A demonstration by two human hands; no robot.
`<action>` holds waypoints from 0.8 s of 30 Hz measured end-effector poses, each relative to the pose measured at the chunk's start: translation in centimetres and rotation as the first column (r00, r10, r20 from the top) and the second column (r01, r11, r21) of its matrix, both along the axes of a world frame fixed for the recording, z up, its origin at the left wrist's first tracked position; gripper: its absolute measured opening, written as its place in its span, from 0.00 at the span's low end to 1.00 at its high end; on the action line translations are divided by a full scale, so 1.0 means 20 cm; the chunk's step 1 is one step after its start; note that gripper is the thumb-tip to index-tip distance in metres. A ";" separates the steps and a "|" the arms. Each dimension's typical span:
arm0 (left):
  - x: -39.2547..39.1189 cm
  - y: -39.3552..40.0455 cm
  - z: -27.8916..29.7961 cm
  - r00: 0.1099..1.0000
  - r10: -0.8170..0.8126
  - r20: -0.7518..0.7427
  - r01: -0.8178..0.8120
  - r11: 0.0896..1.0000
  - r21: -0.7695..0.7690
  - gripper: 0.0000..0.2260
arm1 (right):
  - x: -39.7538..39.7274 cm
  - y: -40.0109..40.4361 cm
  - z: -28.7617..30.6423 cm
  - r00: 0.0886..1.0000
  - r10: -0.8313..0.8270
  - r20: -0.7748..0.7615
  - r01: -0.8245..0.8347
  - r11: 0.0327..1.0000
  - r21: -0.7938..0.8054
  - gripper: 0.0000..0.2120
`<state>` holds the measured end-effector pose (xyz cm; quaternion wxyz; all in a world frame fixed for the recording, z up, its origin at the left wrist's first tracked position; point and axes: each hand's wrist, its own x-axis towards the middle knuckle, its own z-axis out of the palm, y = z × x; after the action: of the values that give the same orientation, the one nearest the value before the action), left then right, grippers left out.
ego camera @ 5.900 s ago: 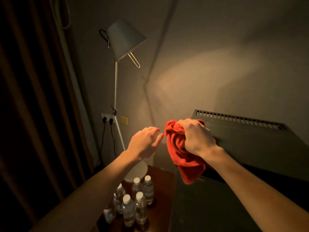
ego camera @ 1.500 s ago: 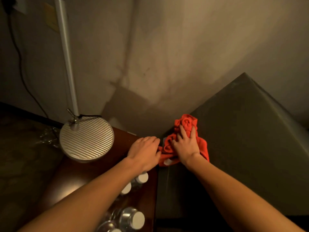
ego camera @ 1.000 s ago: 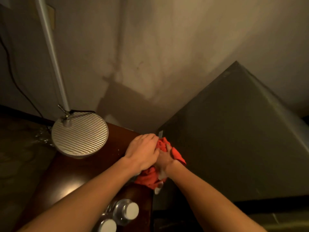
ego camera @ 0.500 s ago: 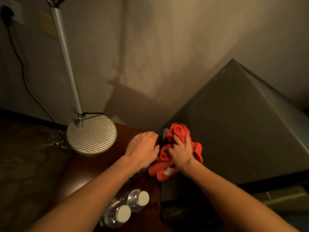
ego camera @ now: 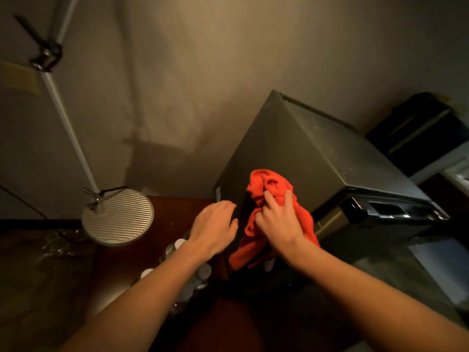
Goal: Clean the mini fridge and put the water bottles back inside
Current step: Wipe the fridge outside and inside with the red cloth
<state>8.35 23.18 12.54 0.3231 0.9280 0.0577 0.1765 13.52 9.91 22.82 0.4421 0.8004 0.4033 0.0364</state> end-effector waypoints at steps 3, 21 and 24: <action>-0.11 -0.06 0.09 0.998 -0.055 0.043 0.055 0.998 -0.019 0.19 | -0.09 -0.06 0.23 0.992 -0.030 0.121 0.021 0.997 0.071 0.18; -0.38 -0.28 0.00 0.992 -0.123 -0.006 0.120 0.979 -0.163 0.19 | -0.32 -0.39 0.07 0.952 0.153 0.264 -0.170 0.984 0.044 0.18; -0.38 -0.33 -0.10 0.991 -0.131 -0.024 0.126 0.979 -0.160 0.17 | -0.29 -0.38 -0.09 0.961 0.185 0.206 -0.189 0.982 0.001 0.11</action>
<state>0.78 16.63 10.58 0.4051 0.9042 0.0169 0.1340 7.70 2.22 21.10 0.4674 0.7553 0.4290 0.1643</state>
